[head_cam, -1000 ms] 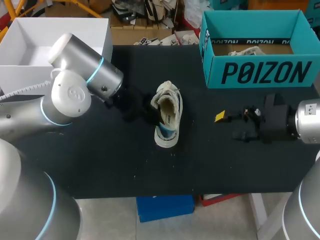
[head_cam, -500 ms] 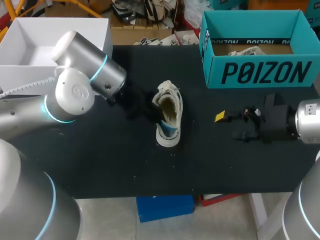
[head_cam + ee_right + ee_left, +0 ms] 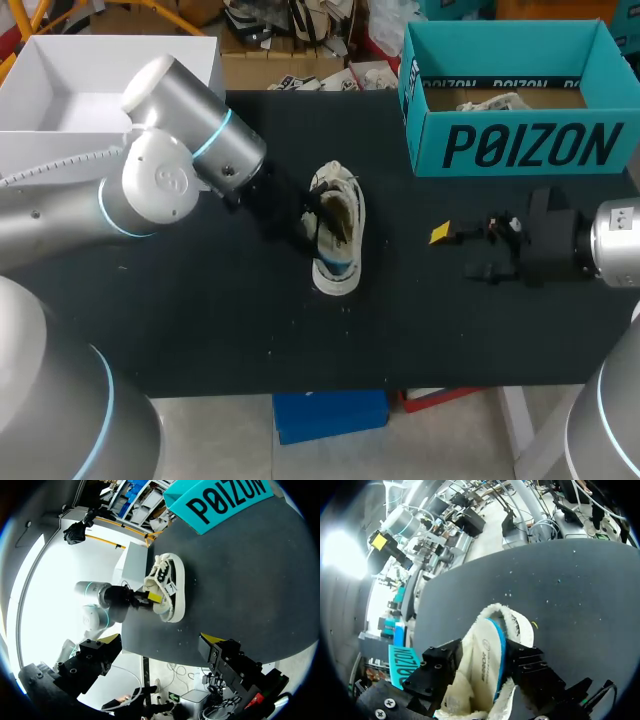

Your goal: Take the shoe out of the shoebox, open the shoe tongue, remove and reinsert the insole, then place the shoe into the shoebox

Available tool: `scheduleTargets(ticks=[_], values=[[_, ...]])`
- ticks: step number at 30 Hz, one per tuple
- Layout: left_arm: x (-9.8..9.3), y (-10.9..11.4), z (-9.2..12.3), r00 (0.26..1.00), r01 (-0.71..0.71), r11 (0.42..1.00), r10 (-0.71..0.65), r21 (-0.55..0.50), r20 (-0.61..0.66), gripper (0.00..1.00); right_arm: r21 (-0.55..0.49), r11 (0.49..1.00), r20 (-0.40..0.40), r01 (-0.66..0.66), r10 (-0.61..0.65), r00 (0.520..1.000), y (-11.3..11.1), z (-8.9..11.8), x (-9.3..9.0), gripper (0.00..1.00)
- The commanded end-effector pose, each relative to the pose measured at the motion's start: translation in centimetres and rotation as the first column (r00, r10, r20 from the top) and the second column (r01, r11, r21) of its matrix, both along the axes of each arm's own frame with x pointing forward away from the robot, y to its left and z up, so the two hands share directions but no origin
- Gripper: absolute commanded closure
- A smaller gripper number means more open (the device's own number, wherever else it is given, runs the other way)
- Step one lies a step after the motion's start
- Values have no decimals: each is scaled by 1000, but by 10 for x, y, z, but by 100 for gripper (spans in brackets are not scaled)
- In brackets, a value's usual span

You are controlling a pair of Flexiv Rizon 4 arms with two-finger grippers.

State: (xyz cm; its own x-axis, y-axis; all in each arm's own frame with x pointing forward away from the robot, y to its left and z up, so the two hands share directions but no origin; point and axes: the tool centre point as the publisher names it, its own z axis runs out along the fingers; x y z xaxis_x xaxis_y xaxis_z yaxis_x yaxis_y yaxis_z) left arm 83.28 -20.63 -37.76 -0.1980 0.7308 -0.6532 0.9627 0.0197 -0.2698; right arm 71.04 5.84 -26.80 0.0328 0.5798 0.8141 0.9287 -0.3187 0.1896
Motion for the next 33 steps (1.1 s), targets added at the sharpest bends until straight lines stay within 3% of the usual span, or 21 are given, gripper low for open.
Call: scheduleTargets(ticks=[1, 10, 19, 26, 33], values=[[0, 6, 10, 1000, 13, 1000, -13, -2, -2, 38, -2, 1000, -1, 2, -2, 1000, 1, 0, 0, 0], [2, 9, 25, 999, 29, 999, -29, 13, 22, 77, -2, 1000, -1, 2, -2, 1000, 1, 0, 0, 0], [-4, 7, 23, 998, 48, 998, -49, 38, 31, 78, -2, 1000, -1, 2, -2, 1000, 1, 0, 0, 0], [-10, 4, 14, 998, 63, 997, -64, 54, 17, 99, -2, 1000, -1, 2, -2, 1000, 1, 0, 0, 0], [-18, 3, 9, 997, 80, 995, -81, 64, 1, 100, -2, 1000, -1, 2, -2, 1000, 1, 0, 0, 0]])
